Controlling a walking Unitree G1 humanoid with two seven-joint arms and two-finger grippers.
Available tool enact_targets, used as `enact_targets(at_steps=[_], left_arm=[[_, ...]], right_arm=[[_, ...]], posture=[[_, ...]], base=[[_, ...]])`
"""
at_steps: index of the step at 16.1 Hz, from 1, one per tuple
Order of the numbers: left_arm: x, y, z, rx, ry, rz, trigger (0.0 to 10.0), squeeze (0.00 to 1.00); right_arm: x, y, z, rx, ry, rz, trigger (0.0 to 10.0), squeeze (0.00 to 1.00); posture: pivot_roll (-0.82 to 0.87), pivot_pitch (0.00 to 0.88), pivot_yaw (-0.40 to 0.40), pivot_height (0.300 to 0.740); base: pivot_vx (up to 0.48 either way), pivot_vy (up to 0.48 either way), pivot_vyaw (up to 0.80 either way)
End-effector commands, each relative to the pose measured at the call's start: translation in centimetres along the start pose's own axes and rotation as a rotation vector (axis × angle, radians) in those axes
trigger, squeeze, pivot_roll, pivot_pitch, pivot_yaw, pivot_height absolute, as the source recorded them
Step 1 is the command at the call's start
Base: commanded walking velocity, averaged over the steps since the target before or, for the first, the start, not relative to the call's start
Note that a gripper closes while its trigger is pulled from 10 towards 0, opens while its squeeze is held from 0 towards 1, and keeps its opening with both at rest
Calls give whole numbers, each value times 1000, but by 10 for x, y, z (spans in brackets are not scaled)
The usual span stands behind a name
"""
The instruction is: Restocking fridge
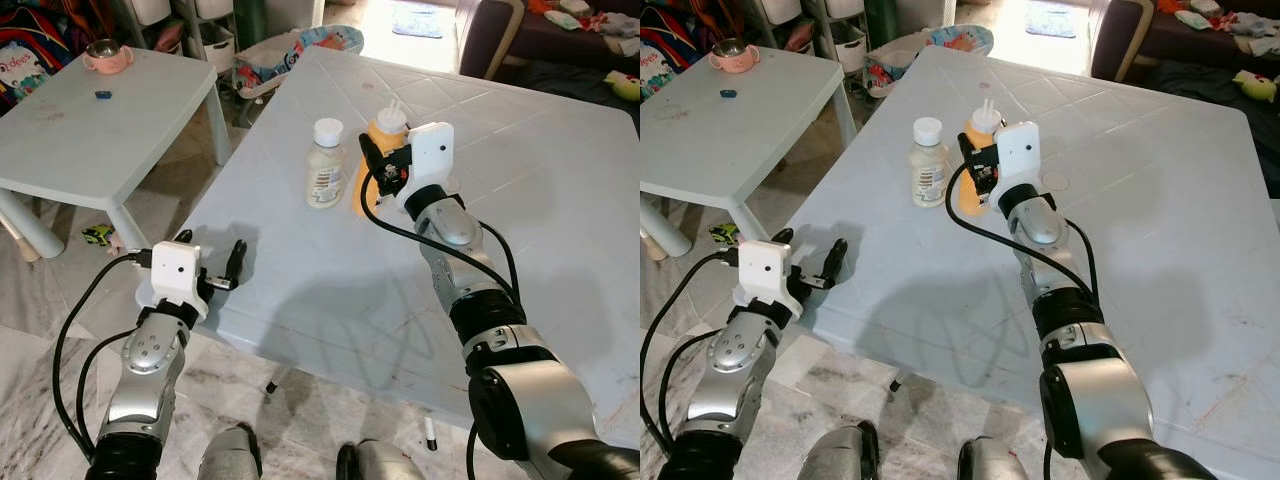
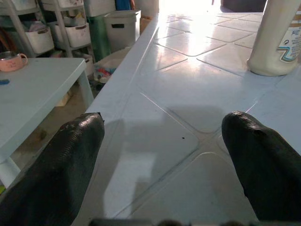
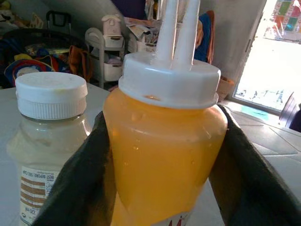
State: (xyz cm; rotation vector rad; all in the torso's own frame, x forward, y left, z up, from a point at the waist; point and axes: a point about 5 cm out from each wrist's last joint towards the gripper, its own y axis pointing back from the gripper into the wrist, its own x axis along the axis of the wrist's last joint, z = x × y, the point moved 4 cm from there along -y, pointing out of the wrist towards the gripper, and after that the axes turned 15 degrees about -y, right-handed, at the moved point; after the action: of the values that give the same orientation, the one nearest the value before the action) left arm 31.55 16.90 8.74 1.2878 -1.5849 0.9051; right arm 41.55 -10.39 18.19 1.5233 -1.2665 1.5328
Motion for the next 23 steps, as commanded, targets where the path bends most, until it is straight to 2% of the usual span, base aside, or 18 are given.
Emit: enact_targets(at_steps=[1, 2, 4, 6, 8, 9, 13, 15, 16, 17, 19, 23], left_arm=[[-15, 4, 4, -19, -3, -64, 10000, 0], [-15, 5, 4, -18, -2, -65, 10000, 0], [-21, 6, 1, 2, -3, -107, 10000, 0], [-21, 5, -3, 9, -19, -116, 10000, 0], [-20, 3, -6, 0, -38, -115, 10000, 0], [-20, 3, -7, -5, -44, -113, 10000, 0], [-27, 15, -6, 19, -4, -146, 10000, 0], [-30, 25, -2, 43, 19, -157, 10000, 0], [-30, 26, -2, 49, 16, -155, 10000, 0], [-29, 27, -7, 73, 13, -155, 10000, 0], [-29, 26, -14, 94, 18, -160, 10000, 0], [-27, 20, -13, 84, 9, -157, 10000, 0]], right_arm=[[5, -2, 1, 7, 7, 12, 8902, 0], [5, -2, 1, 9, 11, 9, 10000, 0], [5, -1, 3, 4, 6, 8, 10000, 0], [4, 4, 15, -49, -57, -3, 10000, 0], [2, 12, 19, -15, -17, -38, 10000, 0], [2, 16, 19, 0, -9, -43, 10000, 0], [-1, 40, 10, -12, -100, -40, 10000, 0], [-10, 58, 2, -43, -149, -5, 10000, 0], [-8, 64, -1, -48, -123, 19, 10000, 0], [-8, 71, 6, -118, -130, 34, 10000, 0], [-10, 78, 16, -203, -177, 30, 10000, 0], [-13, 83, 13, -190, -154, -3, 10000, 0]], posture=[[30, 100, -40, 740], [30, 100, -40, 740], [27, 100, -37, 740], [23, 105, -19, 740], [16, 108, -13, 740], [8, 112, -9, 740], [-17, 90, -12, 740], [-8, 74, -30, 740], [-1, 73, -39, 740], [3, 72, -49, 740], [2, 72, -50, 740], [-7, 64, -48, 740]], base=[[0, 0, 0], [0, 0, 0], [0, 0, 0], [0, 0, 0], [0, 0, 0], [0, 0, 0], [0, 0, 0], [0, 0, 722], [0, 0, 800], [0, 0, 800], [0, 0, 800], [-187, 0, 800]])
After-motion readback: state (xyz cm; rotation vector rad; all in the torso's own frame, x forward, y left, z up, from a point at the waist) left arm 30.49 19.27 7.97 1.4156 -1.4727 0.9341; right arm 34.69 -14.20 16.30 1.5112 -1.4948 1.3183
